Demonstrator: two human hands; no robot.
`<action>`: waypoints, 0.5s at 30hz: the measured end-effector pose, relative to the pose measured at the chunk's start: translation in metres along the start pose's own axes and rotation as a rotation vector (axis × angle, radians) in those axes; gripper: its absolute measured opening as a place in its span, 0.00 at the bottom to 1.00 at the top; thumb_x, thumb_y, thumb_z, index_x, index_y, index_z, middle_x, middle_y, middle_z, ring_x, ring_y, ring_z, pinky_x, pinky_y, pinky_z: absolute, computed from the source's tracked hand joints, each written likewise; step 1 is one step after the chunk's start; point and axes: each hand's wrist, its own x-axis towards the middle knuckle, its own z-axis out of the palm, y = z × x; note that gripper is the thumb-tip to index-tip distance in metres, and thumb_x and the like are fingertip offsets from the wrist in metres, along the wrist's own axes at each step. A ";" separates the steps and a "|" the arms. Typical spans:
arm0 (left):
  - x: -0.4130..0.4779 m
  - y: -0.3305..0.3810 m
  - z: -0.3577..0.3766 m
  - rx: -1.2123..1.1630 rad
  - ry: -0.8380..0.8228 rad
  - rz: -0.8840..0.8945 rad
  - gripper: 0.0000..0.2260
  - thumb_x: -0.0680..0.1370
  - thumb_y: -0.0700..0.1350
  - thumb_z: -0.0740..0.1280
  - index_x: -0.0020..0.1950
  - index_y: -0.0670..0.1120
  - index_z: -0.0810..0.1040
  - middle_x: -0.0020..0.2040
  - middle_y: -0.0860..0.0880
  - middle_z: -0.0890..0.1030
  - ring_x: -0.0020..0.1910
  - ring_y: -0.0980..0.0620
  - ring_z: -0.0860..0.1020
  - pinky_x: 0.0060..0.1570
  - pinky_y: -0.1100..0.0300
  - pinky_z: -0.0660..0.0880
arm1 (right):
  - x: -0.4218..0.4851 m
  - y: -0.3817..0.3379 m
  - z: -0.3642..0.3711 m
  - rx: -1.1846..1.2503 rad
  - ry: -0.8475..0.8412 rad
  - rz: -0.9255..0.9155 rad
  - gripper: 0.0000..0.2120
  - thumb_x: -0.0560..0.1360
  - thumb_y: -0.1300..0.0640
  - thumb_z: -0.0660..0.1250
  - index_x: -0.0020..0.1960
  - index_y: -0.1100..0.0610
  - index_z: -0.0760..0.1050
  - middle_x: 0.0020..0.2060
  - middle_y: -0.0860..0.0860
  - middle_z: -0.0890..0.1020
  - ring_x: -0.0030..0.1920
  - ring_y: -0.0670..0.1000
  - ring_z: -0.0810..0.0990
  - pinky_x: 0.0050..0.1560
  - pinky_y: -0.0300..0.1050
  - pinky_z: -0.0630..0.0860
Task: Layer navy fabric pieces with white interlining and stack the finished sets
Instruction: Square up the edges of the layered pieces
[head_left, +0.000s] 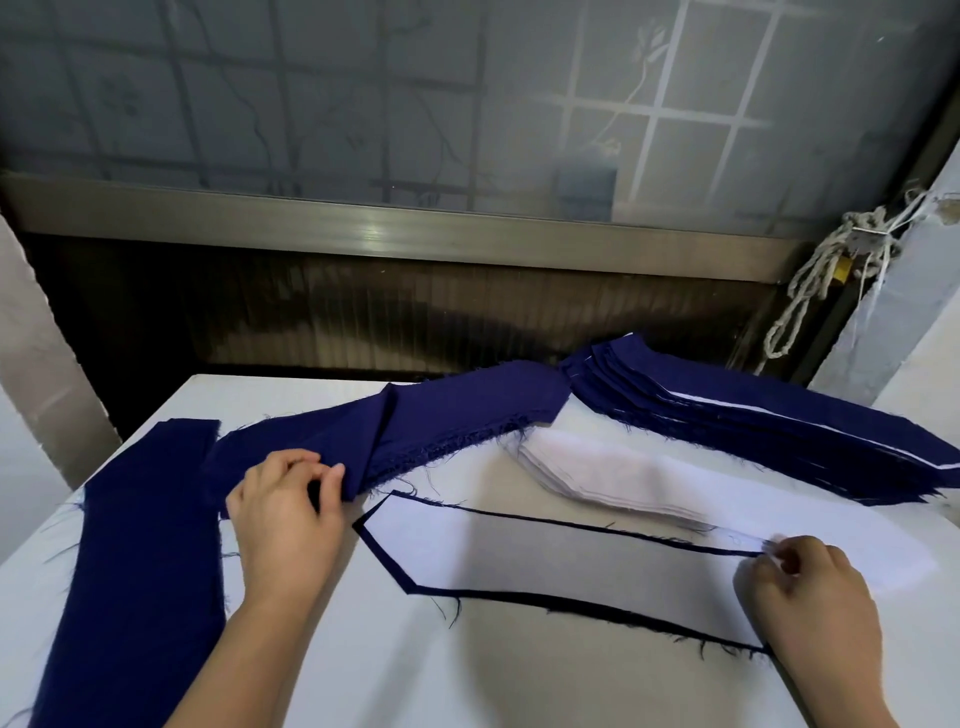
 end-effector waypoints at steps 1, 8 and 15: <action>0.001 0.000 -0.002 0.026 0.033 -0.036 0.03 0.76 0.44 0.72 0.46 0.45 0.81 0.52 0.46 0.80 0.54 0.42 0.74 0.60 0.43 0.65 | 0.000 0.000 0.000 -0.001 -0.001 -0.005 0.17 0.65 0.49 0.57 0.48 0.55 0.77 0.48 0.55 0.78 0.47 0.59 0.73 0.49 0.54 0.72; 0.005 -0.002 -0.002 0.133 -0.047 -0.212 0.24 0.76 0.51 0.72 0.67 0.39 0.75 0.73 0.41 0.70 0.76 0.41 0.59 0.73 0.41 0.50 | -0.002 -0.005 -0.003 -0.003 -0.005 -0.005 0.15 0.66 0.50 0.58 0.47 0.55 0.76 0.47 0.55 0.78 0.47 0.60 0.72 0.48 0.54 0.72; 0.001 0.001 0.000 -0.071 0.100 -0.096 0.09 0.74 0.40 0.75 0.50 0.38 0.80 0.56 0.42 0.81 0.65 0.39 0.73 0.70 0.43 0.60 | -0.001 -0.008 -0.004 -0.034 -0.016 0.012 0.10 0.68 0.52 0.61 0.47 0.54 0.76 0.47 0.54 0.78 0.47 0.60 0.73 0.50 0.55 0.72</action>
